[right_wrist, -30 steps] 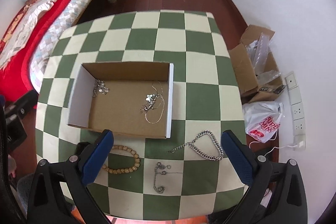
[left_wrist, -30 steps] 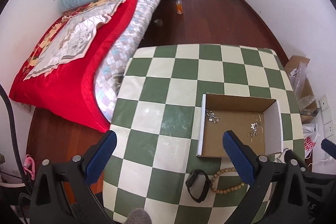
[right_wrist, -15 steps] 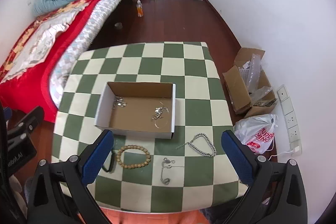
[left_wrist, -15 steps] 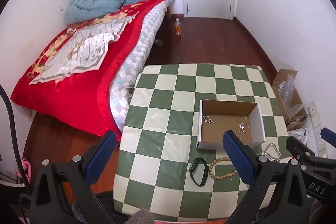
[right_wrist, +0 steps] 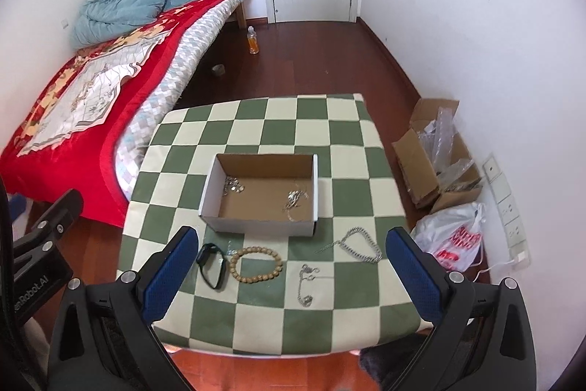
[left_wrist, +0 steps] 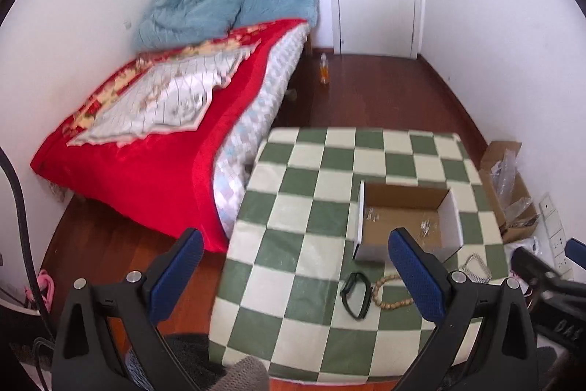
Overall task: Organize jewelry
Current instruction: 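Lift both grippers up and away from the box, then grasp the black watch band with the left gripper while the right grasps the silver pendant chain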
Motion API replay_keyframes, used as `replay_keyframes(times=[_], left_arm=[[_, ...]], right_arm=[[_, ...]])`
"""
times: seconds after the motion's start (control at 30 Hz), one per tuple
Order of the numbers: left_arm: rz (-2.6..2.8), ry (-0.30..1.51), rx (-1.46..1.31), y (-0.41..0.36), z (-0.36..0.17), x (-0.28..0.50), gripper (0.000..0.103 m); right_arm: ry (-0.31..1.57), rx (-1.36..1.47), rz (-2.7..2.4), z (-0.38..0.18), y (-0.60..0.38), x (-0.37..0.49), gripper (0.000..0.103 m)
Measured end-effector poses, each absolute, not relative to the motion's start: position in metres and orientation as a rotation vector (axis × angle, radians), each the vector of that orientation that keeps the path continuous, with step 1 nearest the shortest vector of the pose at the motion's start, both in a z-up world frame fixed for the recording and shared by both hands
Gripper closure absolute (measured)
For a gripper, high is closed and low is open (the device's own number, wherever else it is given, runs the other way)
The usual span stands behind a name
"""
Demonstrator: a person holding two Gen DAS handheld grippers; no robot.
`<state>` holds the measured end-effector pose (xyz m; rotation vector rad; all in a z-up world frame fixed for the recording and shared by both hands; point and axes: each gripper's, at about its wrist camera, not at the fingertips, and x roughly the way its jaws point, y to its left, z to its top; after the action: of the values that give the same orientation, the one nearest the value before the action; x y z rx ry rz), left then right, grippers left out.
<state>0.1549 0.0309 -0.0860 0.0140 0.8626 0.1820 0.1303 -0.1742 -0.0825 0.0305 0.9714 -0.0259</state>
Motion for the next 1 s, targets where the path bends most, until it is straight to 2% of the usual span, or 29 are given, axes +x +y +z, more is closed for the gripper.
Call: replay_keyframes(times=[0.2, 0.27, 0.33, 0.4, 0.63, 0.83, 0.93, 1.0], left_arm=[[0.285, 1.028, 0.056, 0.042, -0.156, 0.17, 0.0], [0.301, 1.108, 0.06, 0.045, -0.185, 0.179, 0.0], [0.293, 1.169, 0.06, 0.046, -0.207, 0.186, 0.0], [0.286, 1.225, 0.056, 0.044, -0.228, 0.193, 0.0], [0.258, 1.353, 0.022, 0.037, -0.274, 0.214, 0.001], [0.208, 1.4, 0.006, 0.023, -0.298, 0.227, 0.001], [0.195, 1.419, 0.03, 0.015, -0.31, 0.231, 0.005], [0.188, 1.434, 0.025, 0.012, -0.317, 0.231, 0.015]], right_arm=[[1.099, 0.126, -0.083, -0.135, -0.208, 0.135, 0.0], [1.163, 0.171, -0.089, -0.163, -0.222, 0.14, 0.006], [1.229, 0.193, -0.096, -0.193, -0.231, 0.147, 0.022], [1.299, 0.201, -0.109, -0.227, -0.238, 0.153, 0.025], [1.45, 0.215, -0.087, -0.305, -0.234, 0.163, 0.026], [1.466, 0.244, -0.088, -0.335, -0.227, 0.175, 0.029], [1.464, 0.234, -0.105, -0.345, -0.223, 0.183, 0.029], [1.448, 0.202, -0.108, -0.345, -0.218, 0.187, 0.029]])
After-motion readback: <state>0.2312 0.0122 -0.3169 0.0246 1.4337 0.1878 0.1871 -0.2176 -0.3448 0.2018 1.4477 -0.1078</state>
